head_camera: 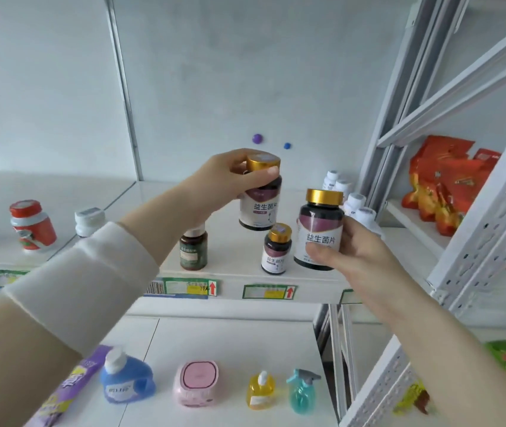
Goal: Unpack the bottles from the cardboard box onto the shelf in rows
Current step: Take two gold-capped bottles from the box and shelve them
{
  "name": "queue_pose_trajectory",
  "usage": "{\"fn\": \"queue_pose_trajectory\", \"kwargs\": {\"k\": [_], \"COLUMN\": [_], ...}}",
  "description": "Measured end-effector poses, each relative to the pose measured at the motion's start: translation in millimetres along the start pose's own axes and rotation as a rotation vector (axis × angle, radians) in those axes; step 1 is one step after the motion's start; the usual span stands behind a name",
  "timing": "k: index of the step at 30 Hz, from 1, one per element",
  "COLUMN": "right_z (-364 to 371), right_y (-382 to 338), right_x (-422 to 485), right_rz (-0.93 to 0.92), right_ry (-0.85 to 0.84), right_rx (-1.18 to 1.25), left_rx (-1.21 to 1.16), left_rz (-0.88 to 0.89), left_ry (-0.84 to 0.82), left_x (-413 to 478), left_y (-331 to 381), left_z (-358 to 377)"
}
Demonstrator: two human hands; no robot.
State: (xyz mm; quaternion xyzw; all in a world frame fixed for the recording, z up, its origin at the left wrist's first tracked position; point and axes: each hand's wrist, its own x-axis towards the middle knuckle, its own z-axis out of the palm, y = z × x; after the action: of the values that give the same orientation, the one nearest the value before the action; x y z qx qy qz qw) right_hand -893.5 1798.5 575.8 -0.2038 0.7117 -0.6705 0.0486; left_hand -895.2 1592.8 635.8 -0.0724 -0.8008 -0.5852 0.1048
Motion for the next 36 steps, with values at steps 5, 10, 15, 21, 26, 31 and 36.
{"fn": "queue_pose_trajectory", "kwargs": {"k": [5,10,15,21,26,31,36], "right_z": [-11.2,-19.5,-25.1,-25.9,-26.9,-24.8,-27.0], "right_y": [5.3,12.0,33.4,71.8,103.8,120.3,132.5], "right_x": [61.4,134.8,211.7,282.8,320.4,342.3,349.5], "right_rz": [0.057,0.070,0.131,0.230,0.285,0.301,0.324], "right_ry": [-0.033,-0.029,0.000,0.007,0.039,0.010,-0.008], "right_rx": [-0.069,-0.282,-0.436,-0.551,-0.587,-0.621,-0.647], "left_rx": [0.116,0.213,0.268,0.312,0.333,0.324,0.311], "left_rz": [-0.049,-0.055,-0.058,-0.075,-0.083,-0.067,-0.045], "left_ry": [0.042,0.019,-0.068,-0.076,-0.120,-0.150,-0.159], "left_x": [68.1,149.4,234.9,310.0,342.6,357.8,366.5], "left_y": [-14.9,-44.9,-91.8,-150.4,-177.1,-189.8,-195.3], "left_z": [-8.5,-18.6,-20.0,-7.1,-1.9,10.2,22.0]}}
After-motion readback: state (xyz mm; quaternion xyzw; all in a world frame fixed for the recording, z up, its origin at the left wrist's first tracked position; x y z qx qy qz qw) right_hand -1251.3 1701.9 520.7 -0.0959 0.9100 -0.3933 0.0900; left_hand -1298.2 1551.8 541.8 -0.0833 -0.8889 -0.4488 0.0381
